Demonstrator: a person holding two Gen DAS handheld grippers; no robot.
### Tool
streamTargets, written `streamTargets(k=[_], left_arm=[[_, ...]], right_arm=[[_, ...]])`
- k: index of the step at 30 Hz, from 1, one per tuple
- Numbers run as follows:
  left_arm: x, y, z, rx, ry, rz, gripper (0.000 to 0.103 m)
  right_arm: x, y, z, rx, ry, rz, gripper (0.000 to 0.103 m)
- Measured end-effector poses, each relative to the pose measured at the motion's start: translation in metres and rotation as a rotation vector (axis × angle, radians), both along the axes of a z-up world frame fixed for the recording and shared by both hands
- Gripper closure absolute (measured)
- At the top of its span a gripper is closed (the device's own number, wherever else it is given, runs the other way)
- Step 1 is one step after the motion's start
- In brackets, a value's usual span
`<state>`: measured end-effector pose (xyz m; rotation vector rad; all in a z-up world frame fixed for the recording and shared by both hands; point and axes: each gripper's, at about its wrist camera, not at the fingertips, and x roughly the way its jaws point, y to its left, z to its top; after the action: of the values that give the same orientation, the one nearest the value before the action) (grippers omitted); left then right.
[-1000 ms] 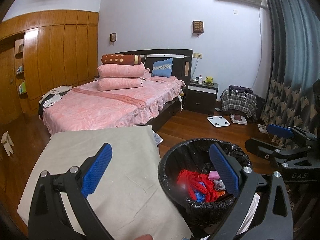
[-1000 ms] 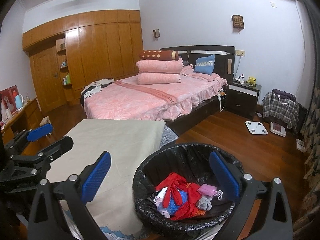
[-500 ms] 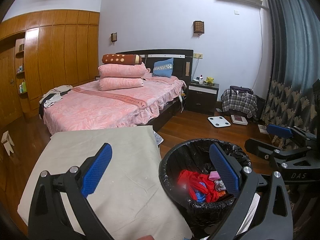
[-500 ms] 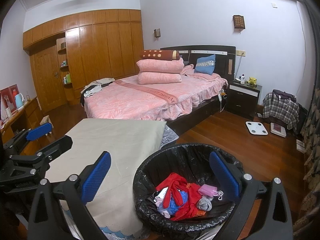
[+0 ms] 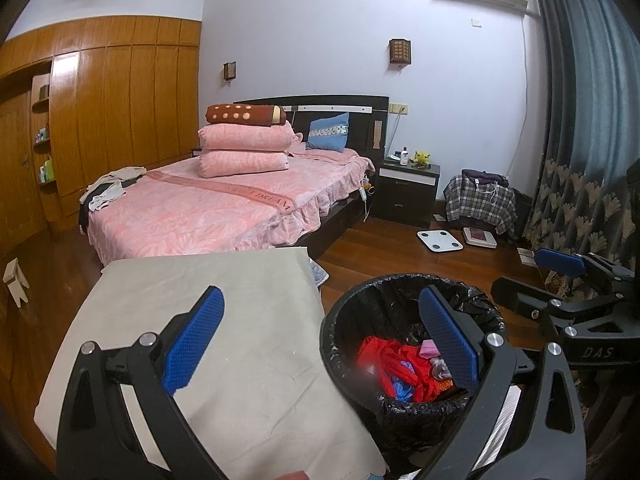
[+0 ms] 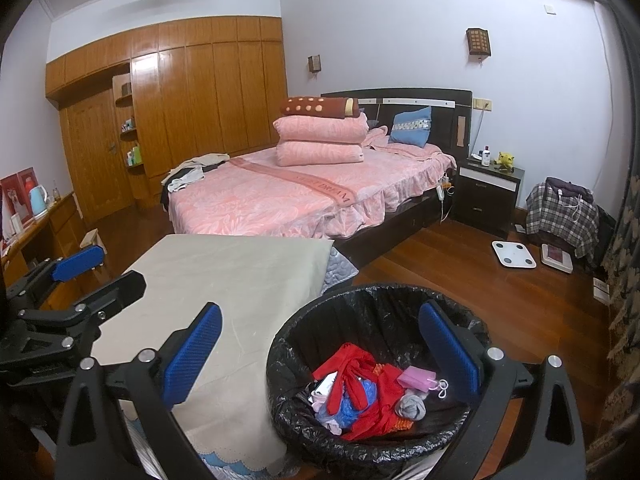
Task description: Collect trash
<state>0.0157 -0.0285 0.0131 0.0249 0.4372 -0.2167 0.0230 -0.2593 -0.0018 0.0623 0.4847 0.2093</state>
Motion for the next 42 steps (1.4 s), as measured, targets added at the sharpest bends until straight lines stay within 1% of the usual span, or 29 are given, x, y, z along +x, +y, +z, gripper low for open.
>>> streamTargets(k=[3, 42], left_arm=[[0.001, 0.001, 0.0, 0.002, 0.0, 0.0, 0.008], [0.004, 0.006, -0.004, 0.004, 0.003, 0.005, 0.008]], right_arm=[[0.001, 0.001, -0.004, -0.001, 0.002, 0.003, 0.006], [0.003, 0.005, -0.012, -0.003, 0.01, 0.005, 0.006]])
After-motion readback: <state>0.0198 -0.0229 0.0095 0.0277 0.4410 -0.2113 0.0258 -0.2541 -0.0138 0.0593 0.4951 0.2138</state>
